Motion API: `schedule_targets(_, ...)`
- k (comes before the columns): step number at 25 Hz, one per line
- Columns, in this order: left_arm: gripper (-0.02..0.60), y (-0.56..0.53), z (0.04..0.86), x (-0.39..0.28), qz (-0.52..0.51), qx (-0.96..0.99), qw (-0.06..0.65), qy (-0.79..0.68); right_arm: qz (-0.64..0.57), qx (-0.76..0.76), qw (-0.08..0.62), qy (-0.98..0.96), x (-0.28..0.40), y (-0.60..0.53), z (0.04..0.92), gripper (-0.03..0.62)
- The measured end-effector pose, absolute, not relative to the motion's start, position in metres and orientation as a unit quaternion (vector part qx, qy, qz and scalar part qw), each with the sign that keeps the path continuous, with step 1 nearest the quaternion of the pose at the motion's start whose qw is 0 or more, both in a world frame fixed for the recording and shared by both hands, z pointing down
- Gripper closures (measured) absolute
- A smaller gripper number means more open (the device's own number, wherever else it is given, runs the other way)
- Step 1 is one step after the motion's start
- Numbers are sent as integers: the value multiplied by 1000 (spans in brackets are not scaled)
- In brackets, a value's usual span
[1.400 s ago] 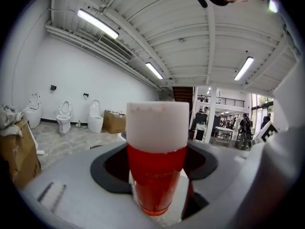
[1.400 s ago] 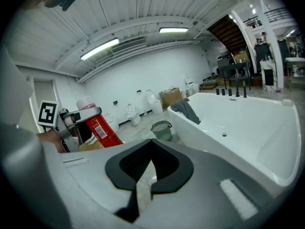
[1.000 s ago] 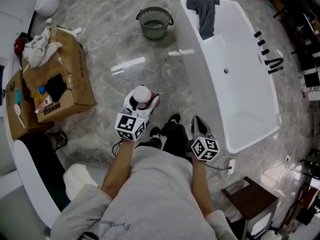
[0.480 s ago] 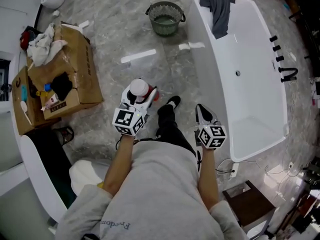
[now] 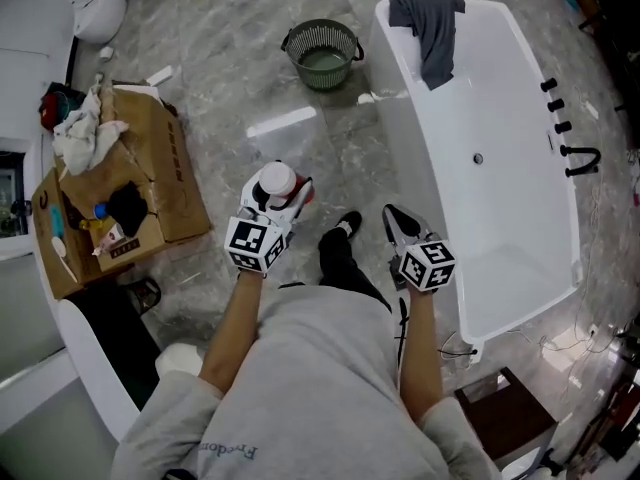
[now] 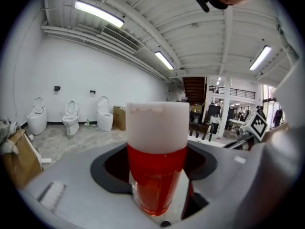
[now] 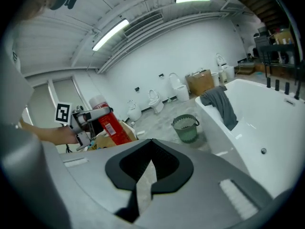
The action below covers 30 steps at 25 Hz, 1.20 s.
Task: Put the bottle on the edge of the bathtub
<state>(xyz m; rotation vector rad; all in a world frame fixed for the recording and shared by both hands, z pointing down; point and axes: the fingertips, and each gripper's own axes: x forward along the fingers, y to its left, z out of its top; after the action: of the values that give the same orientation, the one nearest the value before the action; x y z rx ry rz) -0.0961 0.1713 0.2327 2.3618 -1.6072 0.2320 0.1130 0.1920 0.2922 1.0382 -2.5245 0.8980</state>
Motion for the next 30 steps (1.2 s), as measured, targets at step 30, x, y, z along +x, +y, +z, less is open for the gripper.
schedule_targets(30,244,-6,263,-1,135,923,107,-343,276,477,205,-808,153,78,313,592)
